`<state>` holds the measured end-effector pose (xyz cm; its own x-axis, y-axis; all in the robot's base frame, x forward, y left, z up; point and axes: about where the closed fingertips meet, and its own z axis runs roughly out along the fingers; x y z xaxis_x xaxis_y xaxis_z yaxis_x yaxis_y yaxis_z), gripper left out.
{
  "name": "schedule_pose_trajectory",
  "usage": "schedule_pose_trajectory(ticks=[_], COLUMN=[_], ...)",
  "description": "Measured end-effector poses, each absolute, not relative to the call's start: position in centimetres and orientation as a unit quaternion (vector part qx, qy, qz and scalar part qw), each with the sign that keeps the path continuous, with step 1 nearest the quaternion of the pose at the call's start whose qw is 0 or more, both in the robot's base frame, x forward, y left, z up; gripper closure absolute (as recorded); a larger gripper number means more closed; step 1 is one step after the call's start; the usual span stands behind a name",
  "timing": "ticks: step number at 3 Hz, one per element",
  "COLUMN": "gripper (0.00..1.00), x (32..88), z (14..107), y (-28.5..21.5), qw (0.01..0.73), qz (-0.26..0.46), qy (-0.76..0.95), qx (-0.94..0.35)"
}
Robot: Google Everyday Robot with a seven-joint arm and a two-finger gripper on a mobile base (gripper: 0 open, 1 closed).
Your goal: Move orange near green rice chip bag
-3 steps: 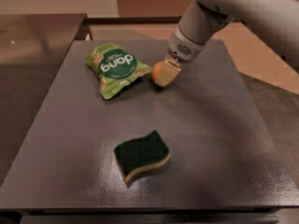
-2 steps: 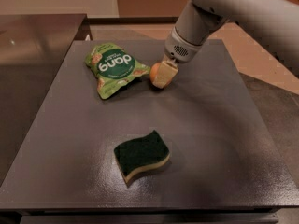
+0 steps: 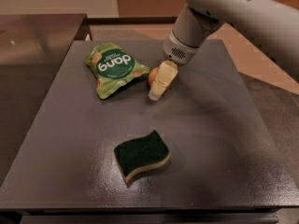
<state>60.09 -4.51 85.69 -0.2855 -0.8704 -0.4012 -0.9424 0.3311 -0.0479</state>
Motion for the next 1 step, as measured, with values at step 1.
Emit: schedule_pose_trajectory(ticks=[1], gripper=[0.00], x=[60.08], z=[85.68], y=[-4.50], qw=[0.181], qz=[0.099], qy=[0.795], qx=[-0.570])
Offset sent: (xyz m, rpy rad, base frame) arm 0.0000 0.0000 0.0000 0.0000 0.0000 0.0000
